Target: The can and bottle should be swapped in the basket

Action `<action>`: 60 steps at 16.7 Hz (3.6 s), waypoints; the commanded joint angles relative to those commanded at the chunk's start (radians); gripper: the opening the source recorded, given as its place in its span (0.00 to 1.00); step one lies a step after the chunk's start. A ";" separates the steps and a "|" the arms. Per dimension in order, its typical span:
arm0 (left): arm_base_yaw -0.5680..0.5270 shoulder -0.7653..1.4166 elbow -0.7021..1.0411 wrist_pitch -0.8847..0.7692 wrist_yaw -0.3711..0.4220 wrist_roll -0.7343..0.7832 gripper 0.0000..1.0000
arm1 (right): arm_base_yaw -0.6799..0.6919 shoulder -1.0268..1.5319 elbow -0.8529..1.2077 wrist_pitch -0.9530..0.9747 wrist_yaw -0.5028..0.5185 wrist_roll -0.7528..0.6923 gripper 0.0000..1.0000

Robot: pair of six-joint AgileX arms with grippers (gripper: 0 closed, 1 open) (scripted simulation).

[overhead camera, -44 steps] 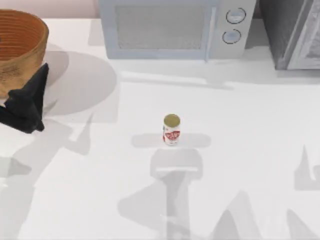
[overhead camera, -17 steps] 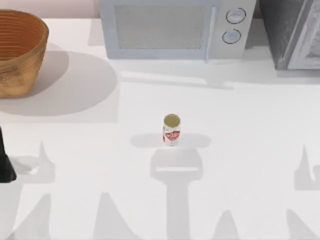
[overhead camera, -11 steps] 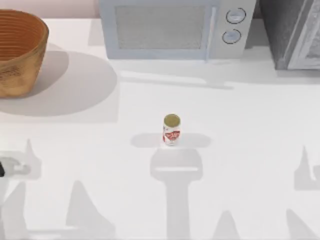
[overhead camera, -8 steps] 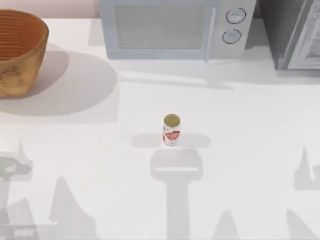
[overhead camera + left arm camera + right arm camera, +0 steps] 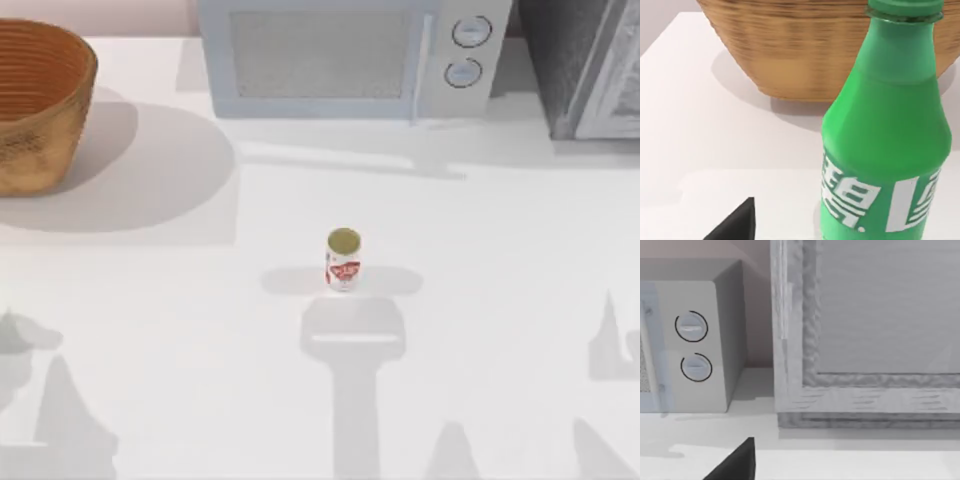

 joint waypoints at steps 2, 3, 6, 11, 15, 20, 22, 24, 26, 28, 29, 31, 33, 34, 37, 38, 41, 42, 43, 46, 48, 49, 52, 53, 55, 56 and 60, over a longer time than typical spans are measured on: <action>0.020 0.073 0.002 0.062 0.022 0.003 1.00 | 0.000 0.000 0.000 0.000 0.000 0.000 1.00; 0.026 0.094 0.002 0.080 0.028 0.004 1.00 | 0.000 0.000 0.000 0.000 0.000 0.000 1.00; 0.029 0.104 0.003 0.089 0.031 0.004 1.00 | 0.000 0.000 0.000 0.000 0.000 0.000 1.00; 0.012 0.110 0.015 0.084 0.016 -0.001 1.00 | 0.000 0.000 0.000 0.000 0.000 0.000 1.00; -0.081 0.166 0.115 0.060 -0.074 -0.030 1.00 | 0.000 0.000 0.000 0.000 0.000 0.000 1.00; -0.162 0.216 0.200 0.037 -0.152 -0.053 1.00 | 0.000 0.000 0.000 0.000 0.000 0.000 1.00; -0.162 0.216 0.200 0.037 -0.152 -0.053 1.00 | 0.000 0.000 0.000 0.000 0.000 0.000 1.00; -0.162 0.216 0.200 0.037 -0.152 -0.053 0.92 | 0.000 0.000 0.000 0.000 0.000 0.000 1.00; -0.162 0.216 0.200 0.037 -0.152 -0.053 0.77 | 0.000 0.000 0.000 0.000 0.000 0.000 1.00; -0.162 0.216 0.200 0.037 -0.152 -0.053 0.62 | 0.000 0.000 0.000 0.000 0.000 0.000 1.00; -0.162 0.216 0.200 0.037 -0.152 -0.053 0.55 | 0.000 0.000 0.000 0.000 0.000 0.000 1.00; -0.162 0.216 0.200 0.037 -0.152 -0.053 0.40 | 0.000 0.000 0.000 0.000 0.000 0.000 1.00; -0.162 0.216 0.200 0.037 -0.152 -0.053 0.25 | 0.000 0.000 0.000 0.000 0.000 0.000 1.00; -0.162 0.216 0.200 0.037 -0.152 -0.053 0.17 | 0.000 0.000 0.000 0.000 0.000 0.000 1.00; -0.162 0.216 0.200 0.037 -0.152 -0.053 0.00 | 0.000 0.000 0.000 0.000 0.000 0.000 1.00; -0.162 0.216 0.200 0.037 -0.152 -0.053 0.00 | 0.000 0.000 0.000 0.000 0.000 0.000 1.00; -0.162 0.216 0.200 0.037 -0.152 -0.053 0.00 | 0.000 0.000 0.000 0.000 0.000 0.000 1.00; -0.162 0.216 0.200 0.037 -0.152 -0.053 0.00 | 0.000 0.000 0.000 0.000 0.000 0.000 1.00; -0.162 0.216 0.200 0.037 -0.152 -0.053 0.00 | 0.000 0.000 0.000 0.000 0.000 0.000 1.00; -0.161 0.215 0.199 0.037 -0.151 -0.052 0.00 | 0.000 0.000 0.000 0.000 0.000 0.000 1.00; -0.159 0.201 0.213 0.029 -0.163 -0.056 0.00 | 0.000 0.000 0.000 0.000 0.000 0.000 1.00; -0.155 0.183 0.231 0.021 -0.179 -0.060 0.00 | 0.000 0.000 0.000 0.000 0.000 0.000 1.00; -0.136 0.101 0.315 -0.002 -0.247 -0.068 0.00 | 0.000 0.000 0.000 0.000 0.000 0.000 1.00; -0.129 0.070 0.353 -0.009 -0.272 -0.069 0.00 | 0.000 0.000 0.000 0.000 0.000 0.000 1.00; -0.117 0.014 0.442 -0.028 -0.319 -0.068 0.00 | 0.000 0.000 0.000 0.000 0.000 0.000 1.00; -0.113 -0.006 0.486 -0.040 -0.337 -0.069 0.00 | 0.000 0.000 0.000 0.000 0.000 0.000 1.00; -0.116 -0.058 0.624 -0.110 -0.387 -0.080 0.00 | 0.000 0.000 0.000 0.000 0.000 0.000 1.00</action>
